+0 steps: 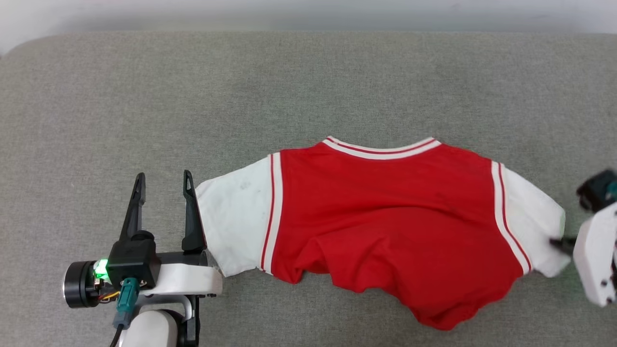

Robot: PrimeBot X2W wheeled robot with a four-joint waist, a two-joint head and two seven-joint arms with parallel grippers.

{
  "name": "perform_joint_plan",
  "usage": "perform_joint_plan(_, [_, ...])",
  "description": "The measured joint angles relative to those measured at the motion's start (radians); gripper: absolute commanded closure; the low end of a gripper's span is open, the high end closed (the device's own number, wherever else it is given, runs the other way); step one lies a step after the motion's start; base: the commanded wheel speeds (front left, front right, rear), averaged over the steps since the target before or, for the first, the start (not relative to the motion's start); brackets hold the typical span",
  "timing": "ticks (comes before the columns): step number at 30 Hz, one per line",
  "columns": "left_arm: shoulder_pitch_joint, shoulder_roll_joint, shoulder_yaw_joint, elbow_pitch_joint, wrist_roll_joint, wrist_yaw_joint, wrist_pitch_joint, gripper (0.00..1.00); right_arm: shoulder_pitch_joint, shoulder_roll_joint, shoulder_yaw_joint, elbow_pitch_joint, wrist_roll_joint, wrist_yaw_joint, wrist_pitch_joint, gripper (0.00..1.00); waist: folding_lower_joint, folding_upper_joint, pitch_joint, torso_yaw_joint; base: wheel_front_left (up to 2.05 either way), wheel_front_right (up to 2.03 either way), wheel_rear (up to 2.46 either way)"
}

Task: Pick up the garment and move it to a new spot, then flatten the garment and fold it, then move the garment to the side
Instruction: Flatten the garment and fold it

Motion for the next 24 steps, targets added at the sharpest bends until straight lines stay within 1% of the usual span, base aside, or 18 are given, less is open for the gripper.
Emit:
perform_joint_plan(3, [0.000, -0.001, 0.006, 0.010, 0.007, -0.009, 0.000, 0.00, 0.064, 0.039, 0.001, 0.044, -0.005, 0.000, -0.017, 1.00, 0.0000, 0.0000, 0.003, -0.002, 0.00, 0.00, 0.00])
perform_joint_plan(6, [-0.001, 0.000, 0.012, 0.020, 0.010, -0.018, 0.000, 0.00, 0.076, 0.069, -0.011, 0.085, -0.012, 0.000, -0.044, 1.00, 0.0000, 0.0000, 0.000, -0.003, 0.00, 0.00, 0.00])
perform_joint_plan(7, [-0.001, 0.000, 0.014, 0.024, 0.010, -0.023, 0.000, 0.00, 0.080, 0.078, -0.017, 0.096, -0.019, 0.000, -0.060, 0.93, 0.0000, 0.0000, -0.003, -0.004, 0.00, 0.00, 0.00])
perform_joint_plan(8, [-0.001, 0.002, 0.018, 0.026, 0.011, -0.026, 0.000, 0.00, 0.082, 0.088, -0.026, 0.107, -0.020, 0.000, -0.078, 0.72, -0.0001, 0.0000, -0.007, -0.006, 0.00, 0.00, 0.00])
perform_joint_plan(9, [-0.001, 0.005, 0.024, 0.029, 0.010, -0.028, 0.000, 0.00, 0.084, 0.096, -0.037, 0.112, -0.024, 0.000, -0.107, 0.00, 0.0000, 0.0000, -0.012, -0.009, 0.00, 0.00, 0.00])
perform_joint_plan(13, [-0.002, 0.014, 0.041, 0.042, 0.007, -0.043, 0.000, 0.00, 0.088, 0.109, -0.081, 0.117, -0.075, 0.000, -0.218, 0.00, 0.0000, 0.0000, -0.039, -0.017, 0.00, 0.00, 0.00])
perform_joint_plan(17, [-0.014, 0.043, 0.053, 0.073, 0.006, -0.066, 0.000, 0.00, 0.093, 0.119, -0.174, 0.101, -0.116, 0.000, -0.336, 0.00, 0.0000, 0.0000, -0.067, -0.028, 0.00, 0.00, 0.00])
perform_joint_plan(18, [-0.025, 0.051, 0.055, 0.086, 0.006, -0.075, 0.000, 0.00, 0.101, 0.128, -0.204, 0.093, -0.128, 0.000, -0.370, 0.00, 0.0000, 0.0000, -0.073, -0.030, 0.00, 0.00, 0.00])
perform_joint_plan(21, [-0.068, 0.097, 0.063, 0.156, 0.004, -0.103, 0.001, 0.00, 0.121, 0.162, -0.303, 0.072, -0.209, 0.000, -0.480, 0.00, 0.0000, 0.0000, -0.090, -0.038, 0.00, 0.00, 0.00])
perform_joint_plan(24, [-0.130, 0.140, 0.061, 0.197, 0.006, -0.134, 0.040, 0.00, 0.153, 0.223, -0.427, 0.042, -0.299, 0.000, -0.574, 0.00, 0.0000, 0.0000, -0.103, -0.046, 0.00, 0.00, 0.00])
